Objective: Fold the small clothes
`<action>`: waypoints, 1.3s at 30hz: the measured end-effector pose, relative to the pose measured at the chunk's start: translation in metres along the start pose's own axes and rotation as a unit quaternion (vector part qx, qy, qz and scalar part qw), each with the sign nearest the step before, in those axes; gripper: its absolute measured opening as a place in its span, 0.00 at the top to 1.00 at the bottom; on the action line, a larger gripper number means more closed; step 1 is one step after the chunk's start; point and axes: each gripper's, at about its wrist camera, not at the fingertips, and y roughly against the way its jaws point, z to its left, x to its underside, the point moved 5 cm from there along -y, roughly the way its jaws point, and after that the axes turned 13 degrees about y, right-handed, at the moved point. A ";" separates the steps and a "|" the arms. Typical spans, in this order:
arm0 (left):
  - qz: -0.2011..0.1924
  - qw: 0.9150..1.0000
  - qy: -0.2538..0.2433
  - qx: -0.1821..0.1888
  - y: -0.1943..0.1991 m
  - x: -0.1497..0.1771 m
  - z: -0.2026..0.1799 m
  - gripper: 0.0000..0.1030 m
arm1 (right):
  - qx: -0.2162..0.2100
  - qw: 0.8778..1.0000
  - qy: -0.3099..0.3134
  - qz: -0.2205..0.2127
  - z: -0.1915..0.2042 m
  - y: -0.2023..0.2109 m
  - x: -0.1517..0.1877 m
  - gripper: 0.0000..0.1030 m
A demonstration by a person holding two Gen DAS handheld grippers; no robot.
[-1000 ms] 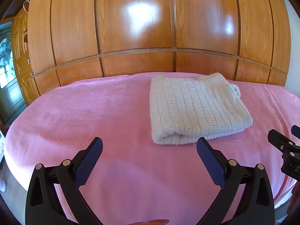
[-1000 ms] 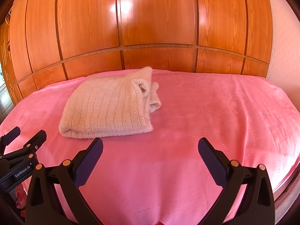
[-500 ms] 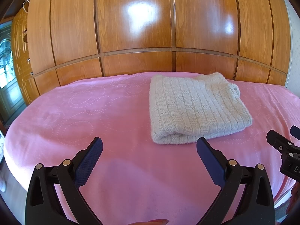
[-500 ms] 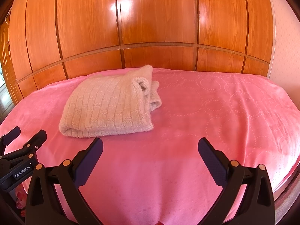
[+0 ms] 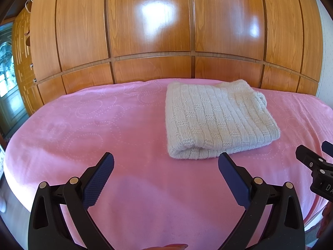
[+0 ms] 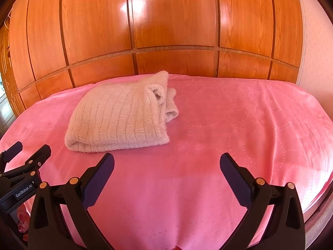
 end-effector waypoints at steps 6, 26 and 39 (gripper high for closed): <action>0.001 1.000 0.001 0.001 0.001 0.000 0.002 0.04 | -0.001 1.000 0.001 0.002 -0.001 -0.001 0.000 0.02; 0.007 1.000 -0.001 0.011 -0.002 0.003 -0.001 0.04 | -0.003 1.000 -0.002 0.007 0.000 -0.004 0.002 0.02; 0.013 1.000 -0.003 0.018 -0.008 0.007 -0.002 0.04 | -0.004 1.000 -0.002 0.016 0.000 -0.010 0.006 0.02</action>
